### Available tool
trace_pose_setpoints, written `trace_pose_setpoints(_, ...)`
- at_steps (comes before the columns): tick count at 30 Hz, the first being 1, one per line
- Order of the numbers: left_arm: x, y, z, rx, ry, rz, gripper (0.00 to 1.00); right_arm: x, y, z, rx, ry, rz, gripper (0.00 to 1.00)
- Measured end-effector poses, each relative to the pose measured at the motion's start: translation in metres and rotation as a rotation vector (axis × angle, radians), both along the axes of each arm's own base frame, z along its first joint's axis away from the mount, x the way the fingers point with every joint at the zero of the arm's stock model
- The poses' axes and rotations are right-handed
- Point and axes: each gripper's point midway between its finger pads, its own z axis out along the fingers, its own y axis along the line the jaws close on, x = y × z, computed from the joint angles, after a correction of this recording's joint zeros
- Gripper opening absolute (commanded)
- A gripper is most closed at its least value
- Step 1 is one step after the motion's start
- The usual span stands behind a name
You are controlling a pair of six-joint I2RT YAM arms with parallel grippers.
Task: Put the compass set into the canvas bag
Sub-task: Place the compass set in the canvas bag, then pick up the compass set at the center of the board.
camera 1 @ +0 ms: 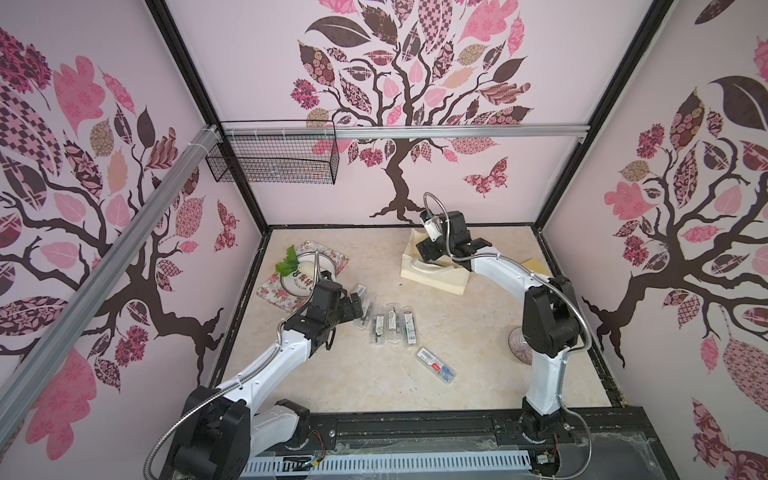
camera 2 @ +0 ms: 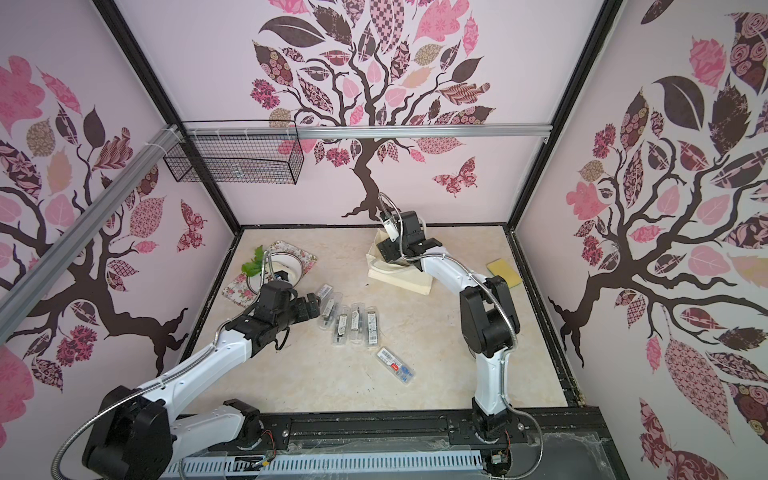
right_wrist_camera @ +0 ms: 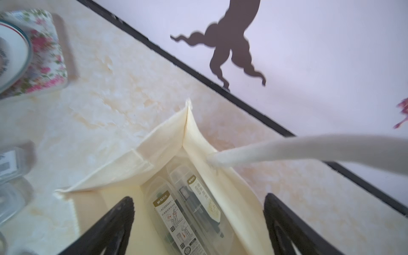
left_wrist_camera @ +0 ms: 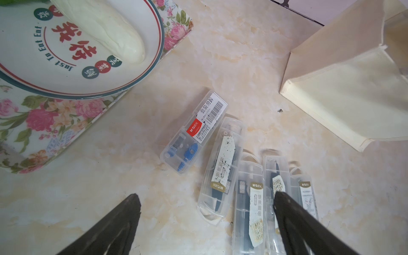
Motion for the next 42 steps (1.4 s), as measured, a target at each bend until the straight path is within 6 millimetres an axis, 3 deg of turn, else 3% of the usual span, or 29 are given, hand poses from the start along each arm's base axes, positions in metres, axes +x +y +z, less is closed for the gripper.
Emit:
trace_pose_setpoints(7, 0.045, 0.015, -0.017, 0.090, 0.105, 0.026, 0.94, -0.050, -0.001, 0.115, 0.220, -0.171, 0.070, 1.00)
trace_pose_setpoints(10, 0.062, 0.025, -0.027, 0.124, 0.166, 0.018, 0.92, -0.078, -0.006, 0.147, 0.302, -0.219, 0.100, 1.00)
trace_pose_setpoints(12, 0.071, 0.026, -0.033, 0.150, 0.206, -0.011, 0.91, -0.095, -0.008, 0.159, 0.345, -0.237, 0.116, 1.00)
trace_pose_setpoints(16, 0.084, 0.015, -0.042, 0.196, 0.261, -0.128, 0.89, -0.120, -0.013, 0.156, 0.408, -0.224, 0.131, 1.00)
trace_pose_setpoints(21, 0.080, 0.012, -0.064, 0.265, 0.352, -0.235, 0.85, -0.134, -0.015, 0.131, 0.445, -0.160, 0.133, 1.00)
trace_pose_setpoints(28, 0.072, 0.015, -0.084, 0.336, 0.444, -0.331, 0.83, -0.139, -0.012, 0.106, 0.468, -0.091, 0.135, 1.00)
trace_pose_setpoints(42, 0.070, 0.002, -0.101, 0.454, 0.507, -0.459, 0.72, -0.141, -0.009, 0.103, 0.505, -0.071, 0.142, 1.00)
